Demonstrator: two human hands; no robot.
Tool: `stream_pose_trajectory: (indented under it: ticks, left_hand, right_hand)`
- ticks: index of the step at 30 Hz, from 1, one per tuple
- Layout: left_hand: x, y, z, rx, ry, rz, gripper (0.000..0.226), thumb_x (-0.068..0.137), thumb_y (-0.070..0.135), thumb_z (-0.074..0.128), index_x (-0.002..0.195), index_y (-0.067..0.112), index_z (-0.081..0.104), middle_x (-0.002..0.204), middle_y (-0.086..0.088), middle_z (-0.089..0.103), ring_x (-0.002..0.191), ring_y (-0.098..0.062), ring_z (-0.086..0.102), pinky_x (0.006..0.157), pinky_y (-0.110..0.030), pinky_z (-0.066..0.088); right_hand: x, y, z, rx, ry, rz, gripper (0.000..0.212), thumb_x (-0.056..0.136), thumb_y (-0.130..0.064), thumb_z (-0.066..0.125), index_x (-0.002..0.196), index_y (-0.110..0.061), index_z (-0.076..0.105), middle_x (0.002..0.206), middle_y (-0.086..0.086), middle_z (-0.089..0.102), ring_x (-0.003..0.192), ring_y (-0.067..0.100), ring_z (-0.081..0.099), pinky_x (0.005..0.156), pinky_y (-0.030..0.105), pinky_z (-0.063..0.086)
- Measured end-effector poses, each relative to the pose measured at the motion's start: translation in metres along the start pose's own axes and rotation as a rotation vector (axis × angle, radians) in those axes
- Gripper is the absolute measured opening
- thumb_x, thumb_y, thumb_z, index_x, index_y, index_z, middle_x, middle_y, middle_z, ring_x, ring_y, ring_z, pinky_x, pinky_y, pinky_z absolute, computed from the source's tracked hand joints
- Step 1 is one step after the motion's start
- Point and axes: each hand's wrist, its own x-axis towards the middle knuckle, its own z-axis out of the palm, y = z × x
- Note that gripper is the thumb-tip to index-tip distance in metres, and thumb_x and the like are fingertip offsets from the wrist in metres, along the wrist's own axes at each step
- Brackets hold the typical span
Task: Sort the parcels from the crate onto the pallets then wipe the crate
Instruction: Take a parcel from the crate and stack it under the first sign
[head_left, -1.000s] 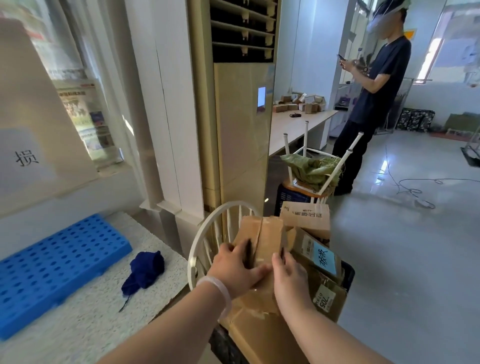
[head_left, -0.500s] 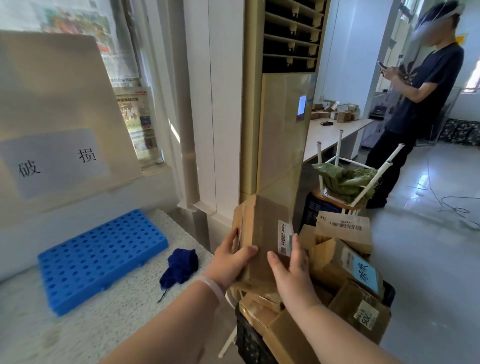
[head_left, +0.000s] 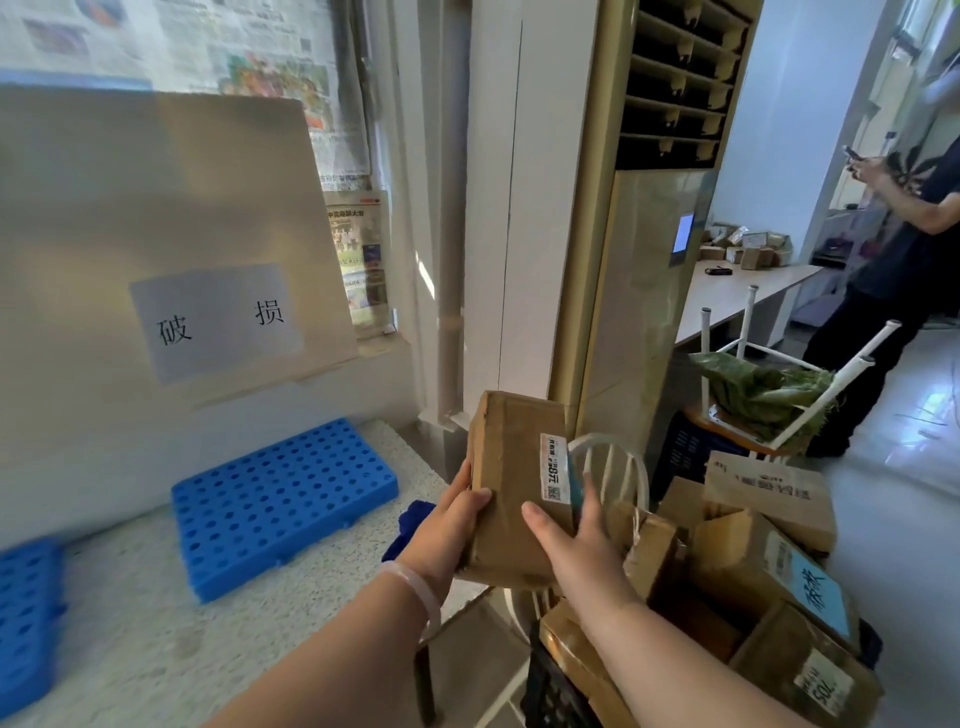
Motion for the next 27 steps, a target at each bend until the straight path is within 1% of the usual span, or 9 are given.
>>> stream_pose_trajectory:
  ticks: [3,5,6,9,12,16,20,24,27]
  left_hand:
    - [-0.004,-0.002,-0.013,0.161,0.037,-0.029,0.073,0.074,0.067,0.057,0.143,0.057,0.035,0.141,0.0,0.055,0.125,-0.023,0.055,0.111,-0.047,0.04]
    - [-0.005,-0.004,-0.019,0.36,0.088,0.083,0.065,0.09,0.055,0.056,0.149,0.037,0.035,0.149,0.004,0.04,0.134,-0.018,0.04,0.117,-0.037,0.028]
    - [-0.007,-0.002,-0.021,0.339,0.117,0.106,0.06,0.094,0.051,0.053,0.148,0.032,0.037,0.142,0.008,0.043,0.13,-0.014,0.042,0.114,-0.033,0.031]
    - [-0.012,0.003,-0.026,0.287,0.198,0.103,0.048,0.102,0.038,0.045,0.146,0.047,0.026,0.126,0.014,0.051,0.107,-0.009,0.056,0.096,-0.033,0.048]
    - [-0.014,0.003,-0.03,0.352,0.238,0.135,0.073,0.097,0.041,0.057,0.154,0.041,0.012,0.134,0.011,0.043,0.115,-0.013,0.054,0.098,-0.037,0.05]
    - [-0.012,0.001,-0.035,0.401,0.295,0.162,0.125,0.063,0.061,0.078,0.156,0.033,0.0,0.138,0.004,0.039,0.124,-0.02,0.048,0.1,-0.045,0.051]
    - [-0.012,0.001,-0.042,0.393,0.324,0.116,0.139,0.048,0.071,0.071,0.157,0.03,-0.006,0.135,0.0,0.037,0.124,-0.023,0.046,0.099,-0.046,0.051]
    - [-0.013,-0.002,-0.057,0.23,0.304,0.119,0.122,0.056,0.069,0.069,0.156,0.037,0.006,0.133,-0.002,0.047,0.119,-0.023,0.051,0.099,-0.048,0.051]
    - [-0.021,0.001,-0.059,-0.024,0.248,0.096,0.079,0.083,0.046,0.066,0.15,0.045,0.024,0.127,-0.003,0.056,0.111,-0.024,0.06,0.089,-0.042,0.057]
  right_hand:
    - [0.0,-0.006,0.016,-0.022,-0.023,-0.05,0.083,0.093,-0.042,0.063,0.155,-0.042,0.008,0.149,-0.002,0.04,0.112,0.014,0.049,0.091,0.03,0.043]
    - [-0.001,-0.009,0.025,-0.037,-0.034,-0.065,0.079,0.094,-0.039,0.062,0.155,-0.04,0.011,0.148,-0.003,0.041,0.11,0.012,0.047,0.09,0.028,0.041]
    - [0.0,-0.009,0.029,-0.045,-0.038,-0.076,0.078,0.094,-0.038,0.062,0.154,-0.039,0.013,0.148,-0.003,0.042,0.111,0.012,0.047,0.093,0.028,0.041]
    - [0.0,-0.005,0.037,-0.121,-0.074,-0.127,0.076,0.094,-0.042,0.061,0.154,-0.042,0.014,0.152,-0.007,0.039,0.129,0.014,0.045,0.106,0.034,0.041]
    - [-0.002,-0.004,0.049,-0.197,-0.089,-0.239,0.064,0.097,-0.05,0.051,0.152,-0.045,0.02,0.157,-0.01,0.029,0.14,0.013,0.033,0.115,0.041,0.034]
    - [-0.005,-0.006,0.064,-0.287,-0.068,-0.4,0.055,0.094,-0.064,0.031,0.148,-0.05,0.026,0.158,-0.009,0.029,0.144,0.014,0.028,0.119,0.045,0.029]
    - [-0.002,-0.01,0.064,-0.384,-0.113,-0.469,0.045,0.102,-0.045,0.032,0.147,-0.046,0.031,0.157,-0.011,0.029,0.143,0.012,0.024,0.121,0.04,0.022]
    - [0.008,-0.011,0.061,-0.61,-0.132,-0.555,0.045,0.103,-0.044,0.035,0.148,-0.047,0.03,0.162,-0.012,0.017,0.148,0.014,0.011,0.123,0.04,0.015]
    - [0.012,-0.008,0.063,-0.603,-0.107,-0.503,0.052,0.1,-0.046,0.042,0.148,-0.053,0.023,0.163,-0.01,-0.006,0.15,0.019,-0.002,0.123,0.045,0.016]
